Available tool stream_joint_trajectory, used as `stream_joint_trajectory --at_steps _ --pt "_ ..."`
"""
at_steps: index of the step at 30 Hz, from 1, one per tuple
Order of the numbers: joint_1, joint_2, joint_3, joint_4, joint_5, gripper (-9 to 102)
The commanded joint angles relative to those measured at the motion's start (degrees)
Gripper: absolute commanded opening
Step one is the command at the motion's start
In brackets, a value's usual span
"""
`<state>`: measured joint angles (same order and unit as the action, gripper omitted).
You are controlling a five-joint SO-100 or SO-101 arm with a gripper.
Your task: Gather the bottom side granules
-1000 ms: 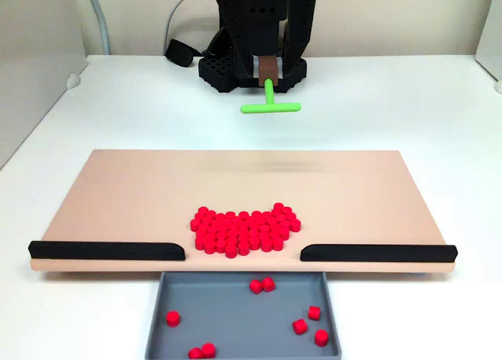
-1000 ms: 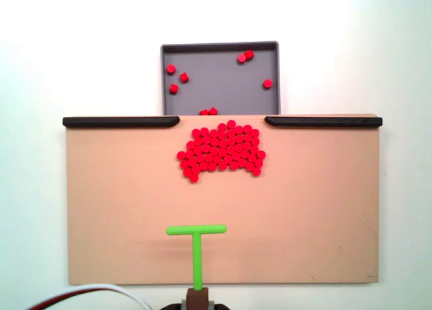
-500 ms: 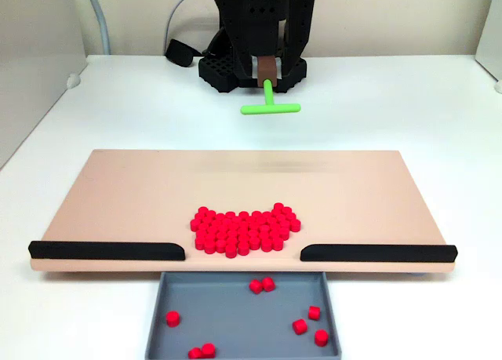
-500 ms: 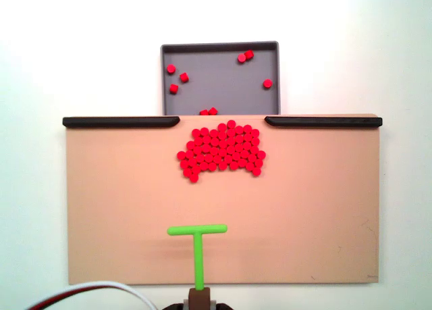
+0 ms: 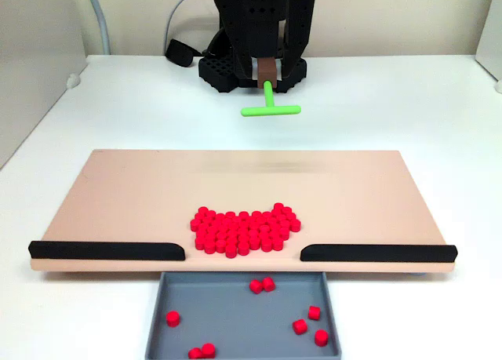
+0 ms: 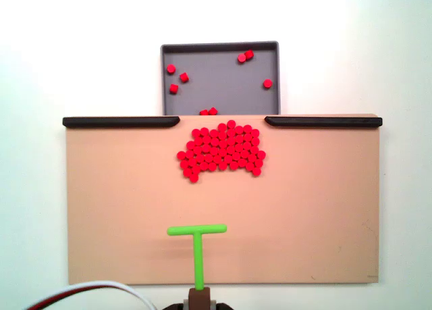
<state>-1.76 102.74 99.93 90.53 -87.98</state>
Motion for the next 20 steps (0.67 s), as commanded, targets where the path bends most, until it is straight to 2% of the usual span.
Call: stream_joint_trajectory --at_steps 1,20 --pt "0.4 0.1 -1.1 -0.3 0.4 0" --pt "-0.3 0.1 -1.1 -0.3 0.4 0"
